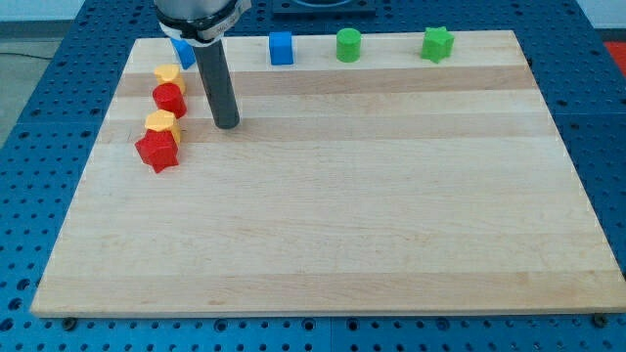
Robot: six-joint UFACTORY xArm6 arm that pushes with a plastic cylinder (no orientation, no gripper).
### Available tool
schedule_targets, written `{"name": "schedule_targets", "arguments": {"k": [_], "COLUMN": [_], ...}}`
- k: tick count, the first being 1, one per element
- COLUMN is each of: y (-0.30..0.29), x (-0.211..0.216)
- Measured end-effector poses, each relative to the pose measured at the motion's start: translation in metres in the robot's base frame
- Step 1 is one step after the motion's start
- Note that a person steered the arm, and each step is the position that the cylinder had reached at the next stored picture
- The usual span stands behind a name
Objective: Keep the yellow heart at the top left of the red circle
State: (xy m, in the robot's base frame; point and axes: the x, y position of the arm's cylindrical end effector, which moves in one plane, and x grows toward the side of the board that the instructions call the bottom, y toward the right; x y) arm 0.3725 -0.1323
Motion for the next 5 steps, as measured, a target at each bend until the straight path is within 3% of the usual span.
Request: {"name": "schedule_targets", "arguments": {"k": [2, 3, 5], "y": [-0.011, -0.011, -0.075], "x": [-0.080, -0.097, -0.089]}}
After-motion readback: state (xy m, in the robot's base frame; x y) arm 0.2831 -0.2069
